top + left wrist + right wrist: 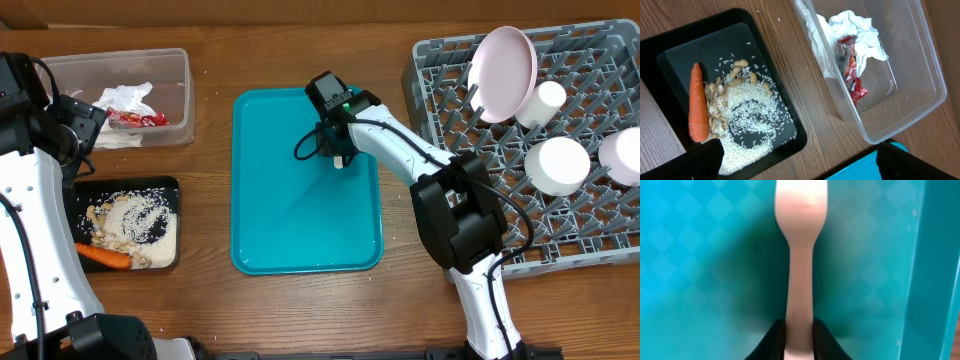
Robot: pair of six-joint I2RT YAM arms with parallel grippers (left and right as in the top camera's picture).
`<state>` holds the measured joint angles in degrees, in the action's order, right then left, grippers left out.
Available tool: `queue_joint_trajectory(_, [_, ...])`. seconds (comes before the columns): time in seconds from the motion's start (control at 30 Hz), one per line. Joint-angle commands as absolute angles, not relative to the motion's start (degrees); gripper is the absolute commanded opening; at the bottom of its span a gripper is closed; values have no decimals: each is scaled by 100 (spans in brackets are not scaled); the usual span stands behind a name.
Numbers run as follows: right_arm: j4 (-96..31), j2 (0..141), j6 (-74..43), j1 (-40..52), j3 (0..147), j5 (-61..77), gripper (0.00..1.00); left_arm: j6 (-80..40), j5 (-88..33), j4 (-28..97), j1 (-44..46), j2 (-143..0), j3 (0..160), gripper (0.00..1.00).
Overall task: Sort waste into correct bins and load items into the dishwasher rack
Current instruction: 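Reach the right gripper to the white fork on the teal tray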
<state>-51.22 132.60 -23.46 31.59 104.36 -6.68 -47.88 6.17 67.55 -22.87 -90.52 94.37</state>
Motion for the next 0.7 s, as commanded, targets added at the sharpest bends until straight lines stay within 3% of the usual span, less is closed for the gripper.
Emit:
queue_joint_trajectory(0.0, [-5448, 13666, -2408, 3218, 10499, -346, 9, -4842, 637, 6746, -2281, -9074, 9478, 100])
queue_joint_trajectory(0.07, [-5599, 13662, -2405, 3212, 10663, -233, 4, -4845, 637, 6746, -2281, -9074, 9478, 100])
queue_joint_trajectory(0.5, [-8047, 13614, -2075, 2871, 13666, 119, 4, -4842, 637, 6746, -2285, -9074, 9478, 100])
queue_joint_trajectory(0.67, [-8090, 13651, -1975, 2777, 13552, 226, 66, -4842, 637, 6746, -2285, -9074, 9478, 100])
